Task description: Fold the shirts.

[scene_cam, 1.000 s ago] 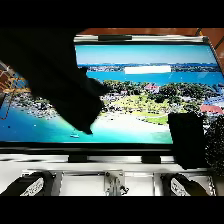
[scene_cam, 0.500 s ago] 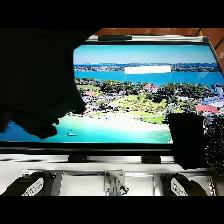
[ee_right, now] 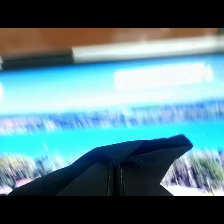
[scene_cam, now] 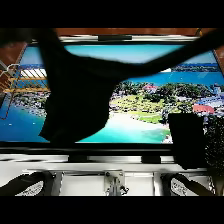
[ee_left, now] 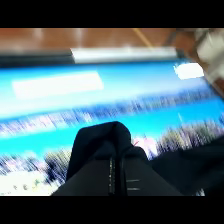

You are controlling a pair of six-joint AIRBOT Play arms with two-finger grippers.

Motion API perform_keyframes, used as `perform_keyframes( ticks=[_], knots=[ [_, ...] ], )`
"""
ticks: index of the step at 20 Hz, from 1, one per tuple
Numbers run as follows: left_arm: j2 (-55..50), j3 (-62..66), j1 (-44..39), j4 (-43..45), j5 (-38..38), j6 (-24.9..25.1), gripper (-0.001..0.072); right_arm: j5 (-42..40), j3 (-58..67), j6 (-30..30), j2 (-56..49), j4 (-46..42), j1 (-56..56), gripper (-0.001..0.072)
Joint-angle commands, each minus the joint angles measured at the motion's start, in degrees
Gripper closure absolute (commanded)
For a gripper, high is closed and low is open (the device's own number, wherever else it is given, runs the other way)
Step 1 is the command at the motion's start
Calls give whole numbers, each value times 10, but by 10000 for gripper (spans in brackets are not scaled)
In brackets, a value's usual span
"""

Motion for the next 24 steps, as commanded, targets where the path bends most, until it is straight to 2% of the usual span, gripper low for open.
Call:
perform_keyframes(
  ticks=[1,3,4,5,6,7,8,10,12,14,17,21,24],
  knots=[
    [-92,-62,-101,-3,-18,14,657,136,0,2,-80,-85,0,649],
    [-151,-68,-134,-3,-21,12,655,149,0,3,-121,-95,0,649],
    [-175,-68,-141,-3,-20,3,629,150,0,11,-139,-100,0,648],
    [-193,-68,-143,-3,-21,-14,470,151,0,21,-155,-103,0,643],
    [-204,-68,-138,-3,-26,-32,194,151,0,28,-171,-103,0,499],
    [-206,-66,-127,-2,-39,-39,-13,148,0,27,-183,-101,0,84],
    [-204,-58,-109,5,-67,-38,-13,146,0,24,-189,-98,0,28],
    [-195,-17,-53,54,-166,-38,-13,136,0,21,-187,-70,0,28],
    [-183,29,12,115,-269,-41,-13,139,0,19,-187,21,1,28],
    [-170,45,68,170,-342,-70,-13,137,0,20,-202,119,22,28],
    [-167,28,119,208,-439,-90,-13,149,0,20,-255,120,92,28],
    [-158,-82,108,208,-409,-90,-13,163,0,41,-339,121,160,27],
    [-159,-167,75,206,-332,-90,-10,163,0,48,-377,121,189,27]
  ],
)
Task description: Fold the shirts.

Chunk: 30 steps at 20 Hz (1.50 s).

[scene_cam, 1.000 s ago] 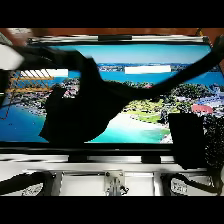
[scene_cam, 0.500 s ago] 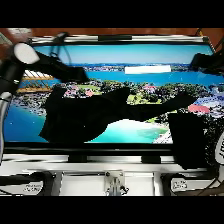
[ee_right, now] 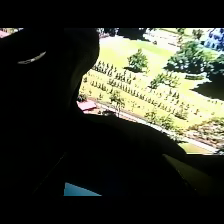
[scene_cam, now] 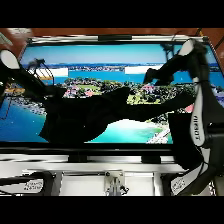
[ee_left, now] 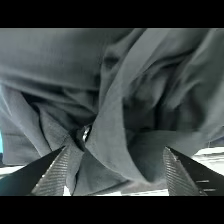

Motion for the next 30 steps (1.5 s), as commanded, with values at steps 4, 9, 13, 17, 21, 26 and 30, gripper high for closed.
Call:
perform_keyframes(
  ticks=[4,9,13,17,21,26,30],
  knots=[
    [-1,-128,-40,5,106,17,274,0,0,10,-80,29,50,26],
    [2,-138,-19,7,115,71,657,-77,0,37,-118,146,50,26],
    [13,-138,-19,7,115,79,657,-125,0,76,-137,155,57,28],
    [37,-135,-19,7,124,83,657,-126,0,103,-164,147,78,462],
    [49,-65,-19,7,149,83,657,-150,15,45,-116,152,73,650],
    [49,225,-19,5,197,52,657,-301,63,-99,71,158,34,650],
    [98,379,-19,-101,339,55,656,-465,63,-151,240,158,28,650]
  ],
)
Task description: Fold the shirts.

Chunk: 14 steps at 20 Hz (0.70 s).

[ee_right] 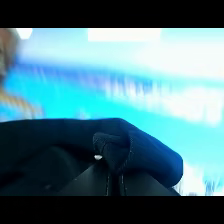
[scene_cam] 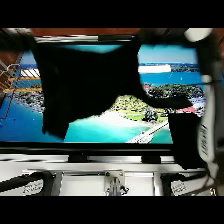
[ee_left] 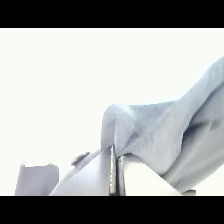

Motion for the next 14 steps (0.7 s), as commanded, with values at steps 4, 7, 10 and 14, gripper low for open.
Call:
perform_keyframes(
  ticks=[4,7,10,14],
  knots=[
    [162,-18,2,-109,220,113,656,-142,4,-101,221,1,-6,650],
    [198,-78,5,-83,88,65,657,15,2,-99,251,-30,-5,650],
    [192,-188,0,-52,-30,-10,659,236,-92,-58,249,-89,1,650],
    [230,-539,-50,51,45,-130,660,254,-374,-11,250,-224,84,650]
  ],
)
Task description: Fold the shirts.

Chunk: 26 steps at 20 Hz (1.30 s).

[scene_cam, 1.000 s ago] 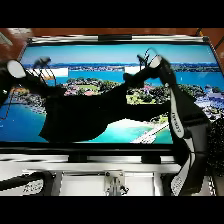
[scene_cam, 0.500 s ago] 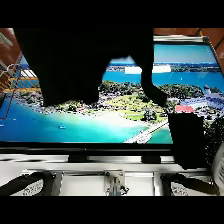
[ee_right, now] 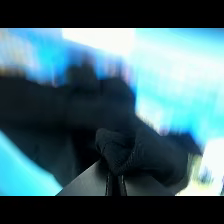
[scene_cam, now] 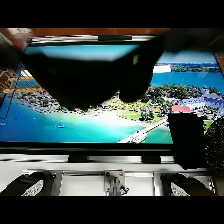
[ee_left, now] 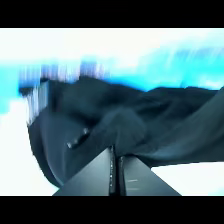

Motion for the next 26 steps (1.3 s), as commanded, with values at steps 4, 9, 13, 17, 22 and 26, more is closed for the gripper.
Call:
perform_keyframes(
  ticks=[4,9,13,17,22,26],
  knots=[
    [76,-432,-108,54,119,-201,658,-42,-341,48,5,-93,140,650],
    [77,-425,-123,54,16,-82,326,-35,-355,59,5,-96,160,650],
    [76,-331,-123,81,-48,-43,-7,8,-355,78,5,-127,160,650],
    [24,-293,-125,24,-31,24,-5,25,-356,112,4,-154,160,649],
    [-115,-292,-136,20,-77,145,-1,55,-356,123,4,-179,160,650],
    [-168,-292,-134,22,-59,169,562,95,-356,139,4,-217,160,650]
  ],
)
